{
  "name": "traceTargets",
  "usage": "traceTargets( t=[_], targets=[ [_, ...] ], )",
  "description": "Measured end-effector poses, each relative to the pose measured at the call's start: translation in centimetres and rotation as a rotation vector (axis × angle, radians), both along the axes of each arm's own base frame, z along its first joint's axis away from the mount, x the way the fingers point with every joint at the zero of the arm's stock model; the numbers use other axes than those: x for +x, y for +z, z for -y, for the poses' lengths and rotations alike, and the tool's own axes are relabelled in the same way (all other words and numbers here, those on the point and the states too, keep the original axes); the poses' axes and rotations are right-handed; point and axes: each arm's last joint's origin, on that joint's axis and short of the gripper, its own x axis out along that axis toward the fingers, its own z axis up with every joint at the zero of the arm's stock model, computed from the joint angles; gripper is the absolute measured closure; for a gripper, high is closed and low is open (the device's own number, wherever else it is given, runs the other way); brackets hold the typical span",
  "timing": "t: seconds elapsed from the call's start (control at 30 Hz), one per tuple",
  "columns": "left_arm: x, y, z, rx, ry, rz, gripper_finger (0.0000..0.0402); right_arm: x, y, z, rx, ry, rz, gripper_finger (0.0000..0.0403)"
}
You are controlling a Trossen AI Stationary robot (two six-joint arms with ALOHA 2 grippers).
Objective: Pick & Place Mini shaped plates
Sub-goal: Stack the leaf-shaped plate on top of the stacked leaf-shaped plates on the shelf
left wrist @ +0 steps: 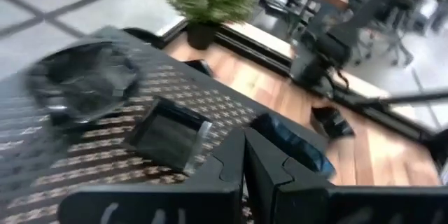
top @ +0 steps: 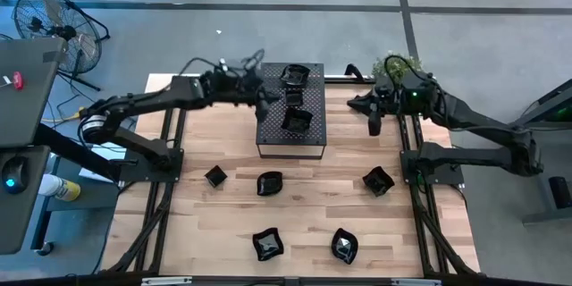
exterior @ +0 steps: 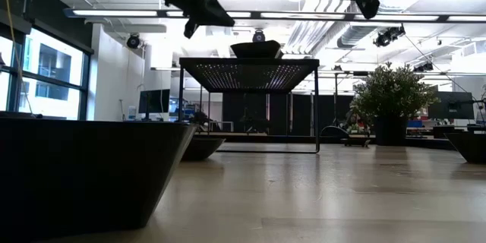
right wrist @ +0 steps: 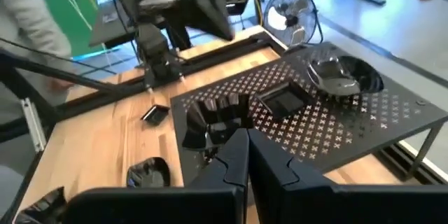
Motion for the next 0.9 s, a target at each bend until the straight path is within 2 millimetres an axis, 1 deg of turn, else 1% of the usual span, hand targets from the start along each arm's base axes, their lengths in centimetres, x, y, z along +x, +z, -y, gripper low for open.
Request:
traceTargets(
  t=[0.1, 0.23, 0.3, 0.47, 0.57, 0.7, 0.8, 0.9],
  targets=[
    [0.6, -1.3, 1.4, 0.032, -0.067, 0.015, 0.0401, 0.3, -0.7, -0.3, 0.019, -0.016, -0.061, 0.0403],
    [-0.2, -2.8, 2.1, 0.046, -0.085, 0.072, 0.0401, 0.5, -1.2, -1.6, 0.071, -0.019, -0.143, 0.0403],
    [-1.0, -3.3, 2.2, 0.033, -0.089, 0.106, 0.0401, 0.4, -1.1, -2.6, 0.107, -0.021, -0.179, 0.0403],
    [-3.9, -3.2, 2.7, 0.074, -0.074, 0.193, 0.0401, 0.0, -0.9, -5.0, 0.139, -0.002, -0.274, 0.0403],
    [-5.5, -4.1, 3.2, 0.099, -0.058, 0.182, 0.0401, 0.1, -1.1, -6.3, 0.192, -0.009, -0.299, 0.0403],
    [-7.4, -4.9, 3.9, 0.119, -0.040, 0.196, 0.0401, 0.9, -1.9, -8.3, 0.262, 0.054, -0.358, 0.0403],
    [-8.3, -5.9, 4.3, 0.110, -0.038, 0.174, 0.0401, 1.7, -2.7, -10.0, 0.304, 0.115, -0.418, 0.0403],
    [-8.9, -6.2, 4.5, 0.100, -0.036, 0.190, 0.0401, 2.5, -3.6, -11.7, 0.357, 0.177, -0.489, 0.0402]
  ],
)
